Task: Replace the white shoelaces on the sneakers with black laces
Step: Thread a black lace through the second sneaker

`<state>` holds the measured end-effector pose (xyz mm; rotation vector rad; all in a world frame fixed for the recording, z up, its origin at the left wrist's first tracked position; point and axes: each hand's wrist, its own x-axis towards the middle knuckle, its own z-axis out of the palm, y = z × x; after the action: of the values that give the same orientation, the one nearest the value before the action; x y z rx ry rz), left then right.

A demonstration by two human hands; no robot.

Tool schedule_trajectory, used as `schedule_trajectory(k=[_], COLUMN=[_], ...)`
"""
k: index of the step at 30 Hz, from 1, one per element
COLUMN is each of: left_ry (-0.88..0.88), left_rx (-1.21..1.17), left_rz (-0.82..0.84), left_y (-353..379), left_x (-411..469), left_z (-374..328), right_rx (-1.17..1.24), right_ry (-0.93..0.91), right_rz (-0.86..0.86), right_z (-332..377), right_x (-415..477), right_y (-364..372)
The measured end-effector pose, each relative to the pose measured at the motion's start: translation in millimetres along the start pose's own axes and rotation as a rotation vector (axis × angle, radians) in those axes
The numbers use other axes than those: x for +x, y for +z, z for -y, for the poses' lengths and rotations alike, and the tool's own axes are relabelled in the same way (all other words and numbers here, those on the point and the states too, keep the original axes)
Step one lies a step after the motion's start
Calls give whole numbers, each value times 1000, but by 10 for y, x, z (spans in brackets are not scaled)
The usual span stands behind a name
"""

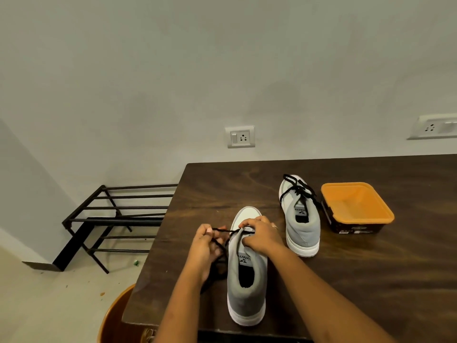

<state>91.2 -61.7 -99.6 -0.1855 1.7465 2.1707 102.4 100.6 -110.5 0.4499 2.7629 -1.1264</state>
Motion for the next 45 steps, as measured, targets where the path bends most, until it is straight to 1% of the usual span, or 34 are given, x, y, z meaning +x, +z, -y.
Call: schedule_trajectory(k=[1, 2, 3, 5, 6, 7, 8, 10, 11, 13, 14, 15, 17, 19, 22, 25, 28, 30, 33, 34, 37, 40, 42, 44, 45], left_ry=[-50, -110, -168, -303, -337, -327, -308, -284, -222, -1, 66, 98, 87, 58, 41, 9, -22, -38, -124, -143, -156, -124, -73, -20, -10], left_rx=[45, 144, 315, 779, 985, 1130, 1179, 1132, 1157, 1268, 1245, 1222, 1174, 1146, 1209, 1120, 1105, 1084, 1154, 1144, 1109, 1123, 1140, 1094, 1062], left_rz=[37, 78, 129, 258, 316, 327, 289, 175, 116, -17, -28, 10, 124, 126, 105, 104, 151, 148, 193, 215, 250, 269, 229, 127, 86], left_y=[-46, -107, -183, -329, -358, -356, -316, -192, -138, -83, -54, -35, 25, 71, 44, 17, 43, 49, 62, 58, 35, 55, 51, 22, 24], left_x=[-32, -54, -78, -95, -97, -93, -80, -49, 0, 141, 193, 245, 296, 280, 296, 321, 313, 329, 346, 345, 376, 353, 337, 345, 333], left_z=[28, 53, 66, 60, 42, 11, -26, -100, -102, -71, -54, -12, 68, 125, 146, 115, 82, 81, 72, 78, 109, 60, -24, -135, -202], right_rx=[0, 4, 11, 13, -1, -9, -8, 26, 60, 137, 170, 200, 231, 213, 164, 146, 149, 153, 147, 146, 133, 109, 105, 77, 51], right_ry=[9, 18, 27, 50, 53, 60, 61, 56, 53, 46, 41, 33, 13, -15, -47, -49, -11, -4, 1, 11, 33, 30, 24, 11, -7], right_rz=[1, 2, 5, 23, 40, 62, 80, 82, 57, -14, -43, -60, -94, -115, -121, -108, -79, -68, -51, -41, -20, -8, -3, -14, -47], right_z=[11, 24, 38, 55, 58, 53, 48, 35, 24, 3, -10, -20, -38, -32, -13, -15, -5, -4, -26, -25, -17, -16, -6, 22, 33], right_x=[-1, 2, 6, -3, -17, -32, -58, -113, -136, -188, -217, -239, -268, -273, -242, -199, -187, -185, -163, -161, -149, -144, -152, -174, -186], right_y=[1, -5, -16, -48, -62, -66, -70, -55, -48, -36, -41, -36, -24, 1, 44, 93, 95, 87, 69, 71, 101, 98, 79, 71, 79])
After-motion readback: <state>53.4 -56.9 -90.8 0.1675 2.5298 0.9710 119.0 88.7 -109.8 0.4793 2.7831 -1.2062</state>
